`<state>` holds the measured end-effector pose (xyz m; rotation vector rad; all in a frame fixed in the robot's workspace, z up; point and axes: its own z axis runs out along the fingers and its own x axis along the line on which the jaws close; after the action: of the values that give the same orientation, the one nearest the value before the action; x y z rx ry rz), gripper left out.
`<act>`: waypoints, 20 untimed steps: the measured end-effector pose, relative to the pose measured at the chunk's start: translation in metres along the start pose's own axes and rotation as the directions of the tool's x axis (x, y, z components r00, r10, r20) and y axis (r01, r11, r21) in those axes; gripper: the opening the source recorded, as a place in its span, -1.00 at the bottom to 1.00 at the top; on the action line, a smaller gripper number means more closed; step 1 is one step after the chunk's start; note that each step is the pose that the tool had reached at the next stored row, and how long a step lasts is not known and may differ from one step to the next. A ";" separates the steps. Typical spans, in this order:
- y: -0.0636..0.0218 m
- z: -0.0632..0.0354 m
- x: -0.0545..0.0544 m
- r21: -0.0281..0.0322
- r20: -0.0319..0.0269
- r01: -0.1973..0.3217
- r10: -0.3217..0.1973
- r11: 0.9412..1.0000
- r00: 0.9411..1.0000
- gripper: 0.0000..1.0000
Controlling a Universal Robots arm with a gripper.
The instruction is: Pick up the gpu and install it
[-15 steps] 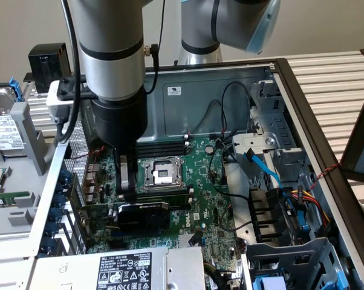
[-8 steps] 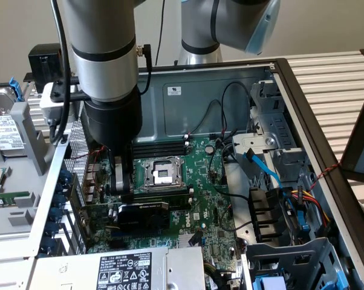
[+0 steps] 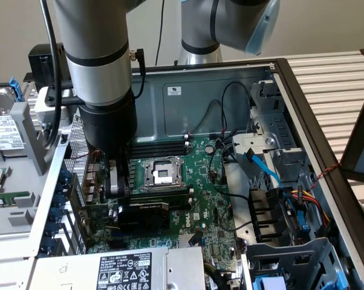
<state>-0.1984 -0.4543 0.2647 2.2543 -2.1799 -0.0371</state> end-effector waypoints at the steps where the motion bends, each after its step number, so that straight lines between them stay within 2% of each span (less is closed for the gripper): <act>1: 0.0000 0.0010 0.000 0.000 0.000 -0.001 0.001 1.000 1.000 -0.79; 5: 0.0005 0.0000 0.000 0.002 0.004 -0.006 0.006 1.000 1.000 -0.79; 6: 0.0006 -0.0028 -0.001 0.003 0.006 -0.007 0.007 1.000 1.000 -0.79; 8: 0.0006 -0.0121 0.000 0.001 0.003 -0.009 0.009 1.000 1.000 -0.79; 11: -0.0006 -0.0243 -0.001 0.001 0.003 -0.010 0.010 1.000 1.000 -0.79; 15: -0.0057 -0.0379 0.000 0.001 0.003 -0.010 0.010 1.000 1.000 -0.79; 17: -0.0090 -0.0408 0.000 0.000 0.004 -0.010 0.010 1.000 1.000 -0.79; 18: -0.0100 -0.0408 0.000 -0.006 0.004 -0.010 0.010 1.000 1.000 -0.79; 20: -0.0100 -0.0409 0.000 -0.007 0.004 -0.010 0.010 1.000 1.000 -0.79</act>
<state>-0.1876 -0.4541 0.3053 2.2417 -2.1894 -0.0489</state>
